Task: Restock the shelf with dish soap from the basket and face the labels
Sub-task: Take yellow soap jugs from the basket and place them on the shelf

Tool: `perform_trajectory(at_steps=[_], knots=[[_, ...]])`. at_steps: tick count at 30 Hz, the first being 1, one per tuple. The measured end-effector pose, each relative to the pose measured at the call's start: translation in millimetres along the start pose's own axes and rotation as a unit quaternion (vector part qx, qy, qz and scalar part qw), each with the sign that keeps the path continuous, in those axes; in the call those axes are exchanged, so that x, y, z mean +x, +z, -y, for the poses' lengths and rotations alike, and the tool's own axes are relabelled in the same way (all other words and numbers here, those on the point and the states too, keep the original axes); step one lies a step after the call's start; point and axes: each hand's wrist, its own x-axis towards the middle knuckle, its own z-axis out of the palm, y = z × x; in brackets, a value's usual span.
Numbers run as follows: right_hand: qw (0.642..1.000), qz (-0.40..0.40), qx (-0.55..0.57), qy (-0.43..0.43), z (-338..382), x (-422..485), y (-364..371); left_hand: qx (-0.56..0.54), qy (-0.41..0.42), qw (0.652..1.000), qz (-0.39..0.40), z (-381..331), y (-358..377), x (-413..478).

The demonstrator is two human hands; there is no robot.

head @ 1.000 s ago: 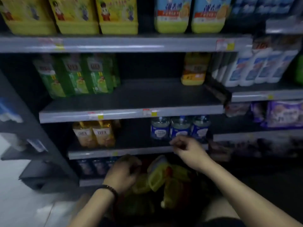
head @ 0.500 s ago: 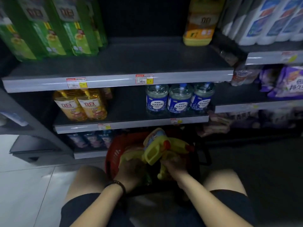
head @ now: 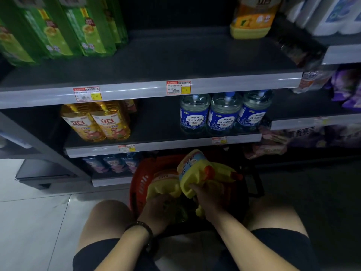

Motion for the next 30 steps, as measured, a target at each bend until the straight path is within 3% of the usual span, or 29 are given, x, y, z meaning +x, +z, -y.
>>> perform_trajectory(at_steps=[4, 8, 12, 16, 21, 23, 25, 27, 30], knots=[[0.995, -0.057, 0.028, -0.079, 14.1, -8.0, -10.2, -0.013, -0.001, 1.000, 0.005, 6.0, 1.1, 2.5], [0.990, -0.065, 0.109, -0.054, 14.3, -7.4, -25.7, -0.003, 0.002, 1.000, 0.002, 9.8, -0.5, 2.7], [0.984, -0.072, 0.158, -0.045, 25.2, -7.7, -55.0, -0.080, 0.005, 0.995, -0.060, 3.3, -4.1, -1.7], [0.984, -0.031, 0.161, -0.069, 31.0, -17.4, -76.0, -0.096, 0.028, 0.987, -0.127, -6.1, -4.1, -10.8], [0.980, 0.069, 0.124, -0.140, 51.7, -47.4, -94.7, -0.275, -0.027, 0.952, -0.133, -27.4, -20.4, -23.0], [0.971, 0.126, 0.087, -0.181, 63.7, -57.7, -103.5, -0.362, -0.025, 0.925, -0.116, -30.2, -32.7, -25.4], [0.963, 0.166, 0.062, -0.201, 83.0, -70.1, -112.1, -0.402, 0.000, 0.915, -0.046, -37.3, -50.1, -30.8], [0.953, 0.203, 0.041, -0.220, 107.5, -82.6, -118.7, -0.397, 0.030, 0.917, 0.037, -46.7, -67.1, -38.3], [0.945, 0.226, 0.023, -0.237, 148.4, -101.3, -125.9, -0.328, 0.076, 0.939, 0.076, -78.6, -89.1, -51.1]])
